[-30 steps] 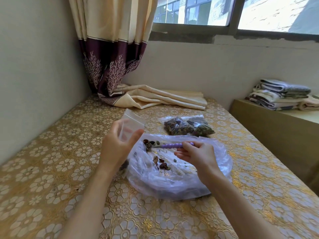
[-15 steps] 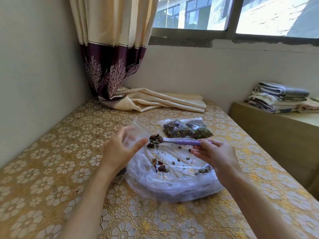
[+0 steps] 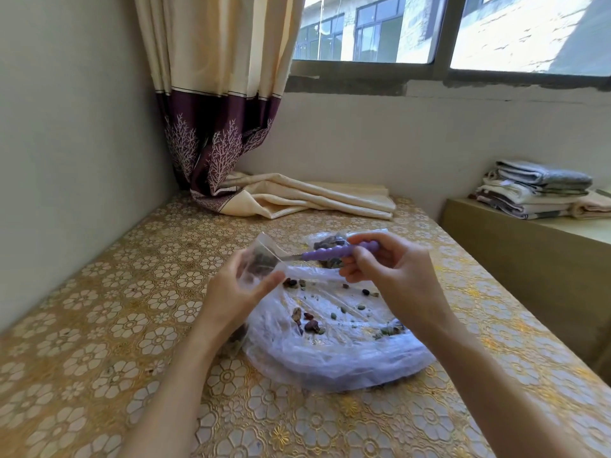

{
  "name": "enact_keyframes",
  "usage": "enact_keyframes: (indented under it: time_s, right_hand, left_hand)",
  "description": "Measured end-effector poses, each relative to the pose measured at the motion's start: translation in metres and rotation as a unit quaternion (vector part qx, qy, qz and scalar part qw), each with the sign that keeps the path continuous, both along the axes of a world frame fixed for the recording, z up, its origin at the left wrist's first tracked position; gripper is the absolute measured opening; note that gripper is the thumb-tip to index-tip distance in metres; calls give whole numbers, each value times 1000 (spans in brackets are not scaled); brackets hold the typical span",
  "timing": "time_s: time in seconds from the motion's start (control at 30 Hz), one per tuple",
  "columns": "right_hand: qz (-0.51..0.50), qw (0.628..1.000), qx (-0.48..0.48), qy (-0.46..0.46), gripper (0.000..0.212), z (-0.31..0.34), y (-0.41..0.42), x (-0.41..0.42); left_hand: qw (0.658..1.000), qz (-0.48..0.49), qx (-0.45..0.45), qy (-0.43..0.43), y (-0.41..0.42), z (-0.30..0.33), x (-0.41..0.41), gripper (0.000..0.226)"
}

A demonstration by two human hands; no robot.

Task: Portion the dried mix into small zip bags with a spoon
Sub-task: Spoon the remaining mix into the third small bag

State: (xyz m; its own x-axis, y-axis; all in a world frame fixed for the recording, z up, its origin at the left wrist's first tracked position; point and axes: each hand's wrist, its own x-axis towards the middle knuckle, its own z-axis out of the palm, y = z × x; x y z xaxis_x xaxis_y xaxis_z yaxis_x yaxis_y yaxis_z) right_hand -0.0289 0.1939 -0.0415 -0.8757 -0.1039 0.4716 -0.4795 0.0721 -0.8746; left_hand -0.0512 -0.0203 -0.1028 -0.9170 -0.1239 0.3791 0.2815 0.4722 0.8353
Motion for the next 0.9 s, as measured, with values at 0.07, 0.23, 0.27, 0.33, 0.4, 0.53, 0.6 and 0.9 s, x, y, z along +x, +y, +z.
enact_keyframes:
  time_s: [0.07, 0.23, 0.27, 0.33, 0.4, 0.53, 0.6, 0.9]
  right_hand:
    - [2, 999, 22, 27, 17, 0, -1, -1]
    - [-18, 999, -16, 48, 15, -1, 2, -5]
    - [-27, 998, -39, 42, 15, -1, 4, -6]
    - [-49, 994, -90, 25, 13, -2, 9, -8]
    - [-75, 988, -132, 3, 14, -6, 17, -9]
    - [-127, 985, -119, -17, 16, -18, 33, -12]
    - [-153, 985, -72, -16, 17, -24, 41, -13]
    - [-155, 986, 55, -22, 18, -36, 49, -8]
  left_hand:
    - [999, -10, 34, 3, 1, 1, 0, 65]
    - [999, -6, 42, 28, -1, 4, 1, 85]
    - [999, -3, 38, 32, -2, 4, 1, 87]
    - [999, 3, 37, 39, -3, 3, 1, 90]
    - [998, 14, 42, 47, -4, 2, 0, 90]
    - [996, 24, 60, 62, -5, 3, 2, 83]
    - [996, 30, 56, 64, -5, 2, 2, 79]
    - [997, 37, 23, 67, -5, -3, -3, 56]
